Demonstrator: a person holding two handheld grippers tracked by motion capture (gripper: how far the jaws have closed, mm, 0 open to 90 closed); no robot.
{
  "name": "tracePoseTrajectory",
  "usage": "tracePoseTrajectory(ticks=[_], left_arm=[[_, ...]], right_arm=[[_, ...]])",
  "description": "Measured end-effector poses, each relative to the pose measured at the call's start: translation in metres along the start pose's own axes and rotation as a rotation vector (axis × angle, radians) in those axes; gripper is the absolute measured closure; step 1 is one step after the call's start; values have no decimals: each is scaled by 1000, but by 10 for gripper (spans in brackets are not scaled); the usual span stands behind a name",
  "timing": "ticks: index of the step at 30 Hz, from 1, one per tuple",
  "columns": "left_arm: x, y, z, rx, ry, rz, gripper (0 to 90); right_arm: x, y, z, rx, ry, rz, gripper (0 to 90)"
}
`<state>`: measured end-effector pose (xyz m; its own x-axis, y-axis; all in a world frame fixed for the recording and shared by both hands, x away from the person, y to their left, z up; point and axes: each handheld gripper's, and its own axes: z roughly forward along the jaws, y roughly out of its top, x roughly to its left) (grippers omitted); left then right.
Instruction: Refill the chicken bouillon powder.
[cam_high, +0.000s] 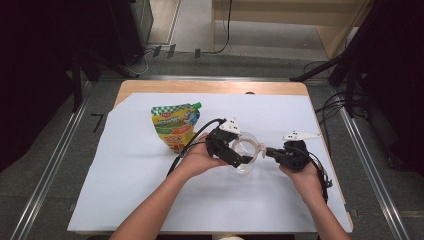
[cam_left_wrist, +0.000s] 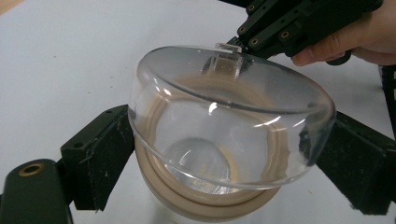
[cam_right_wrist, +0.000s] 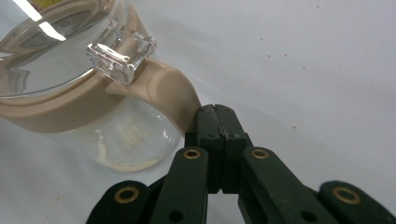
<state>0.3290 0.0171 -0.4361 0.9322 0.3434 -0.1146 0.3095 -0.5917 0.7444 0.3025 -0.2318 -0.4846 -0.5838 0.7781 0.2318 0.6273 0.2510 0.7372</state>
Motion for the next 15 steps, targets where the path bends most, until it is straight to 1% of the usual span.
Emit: tracePoseTrajectory(ticks=[1, 4, 5, 6, 7, 8, 12, 13, 15], left_arm=[[0, 1, 0, 8, 1, 10, 100], [-1, 5, -1, 14, 1, 17, 102], [-1, 6, -3, 7, -12, 21, 102], [-1, 8, -6, -16, -38, 20, 151], [-2, 9, -7, -37, -51, 19, 225], [-3, 12, -9, -48, -46, 26, 241], [-5, 20, -8, -31, -59, 35, 255], [-7, 22, -8, -25, -67, 40, 276], [-9, 27, -9, -22, -81, 47, 351]], right_arm=[[0, 0, 0, 0, -1, -2, 900], [0, 0, 0, 0, 1, 2, 900], [0, 0, 0, 0, 2, 1, 900], [0, 0, 0, -1, 4, 2, 900], [0, 0, 0, -3, 4, -1, 900], [0, 0, 0, -4, 6, -1, 900], [1, 0, -1, -1, 3, -4, 900], [0, 0, 0, -1, 4, -3, 900], [0, 0, -1, -2, 7, -1, 900]])
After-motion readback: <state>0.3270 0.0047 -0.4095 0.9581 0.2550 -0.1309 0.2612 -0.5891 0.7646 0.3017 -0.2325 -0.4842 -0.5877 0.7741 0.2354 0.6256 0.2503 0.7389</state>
